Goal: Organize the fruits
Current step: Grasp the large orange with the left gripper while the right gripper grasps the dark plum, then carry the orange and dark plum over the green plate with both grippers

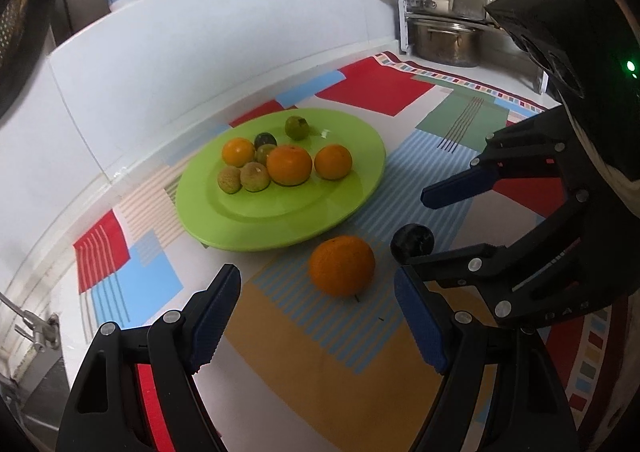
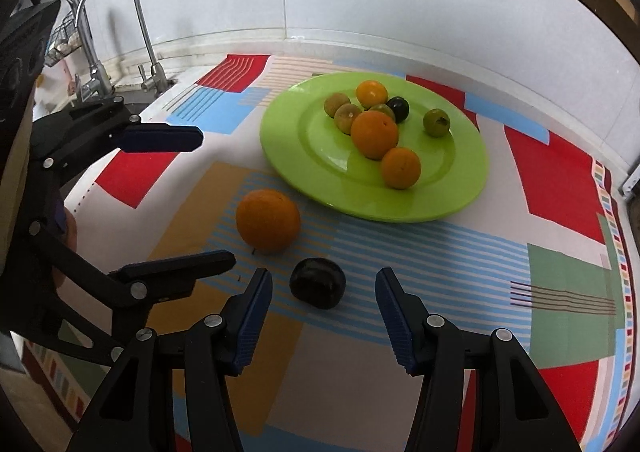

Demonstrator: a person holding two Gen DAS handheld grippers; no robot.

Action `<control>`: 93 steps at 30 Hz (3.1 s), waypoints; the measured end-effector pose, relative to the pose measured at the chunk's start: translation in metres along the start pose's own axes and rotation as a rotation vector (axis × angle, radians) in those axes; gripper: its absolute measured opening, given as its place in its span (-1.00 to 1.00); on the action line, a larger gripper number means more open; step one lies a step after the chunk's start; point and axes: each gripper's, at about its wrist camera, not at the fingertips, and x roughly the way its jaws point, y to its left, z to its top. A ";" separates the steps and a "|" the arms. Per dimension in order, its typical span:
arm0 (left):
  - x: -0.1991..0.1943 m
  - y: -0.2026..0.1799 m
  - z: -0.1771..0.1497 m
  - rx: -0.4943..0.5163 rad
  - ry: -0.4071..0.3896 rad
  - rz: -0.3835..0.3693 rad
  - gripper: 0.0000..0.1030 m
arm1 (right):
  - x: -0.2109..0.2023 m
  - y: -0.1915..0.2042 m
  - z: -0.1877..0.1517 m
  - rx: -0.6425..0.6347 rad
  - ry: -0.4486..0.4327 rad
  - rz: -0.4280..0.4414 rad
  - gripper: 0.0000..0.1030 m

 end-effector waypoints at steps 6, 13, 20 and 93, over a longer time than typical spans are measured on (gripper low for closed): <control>0.011 0.000 0.003 -0.019 0.021 -0.035 0.35 | 0.008 -0.007 -0.001 0.028 0.018 0.025 -0.09; 0.019 0.000 0.005 -0.047 0.049 -0.082 0.15 | 0.011 -0.011 -0.002 0.047 0.017 0.079 -0.35; 0.021 -0.001 0.008 -0.074 0.055 -0.087 -0.21 | 0.012 -0.019 -0.004 0.097 0.016 0.096 -0.36; -0.085 0.003 0.068 -0.365 -0.174 0.208 -0.22 | -0.101 -0.046 0.028 0.174 -0.363 0.014 -0.36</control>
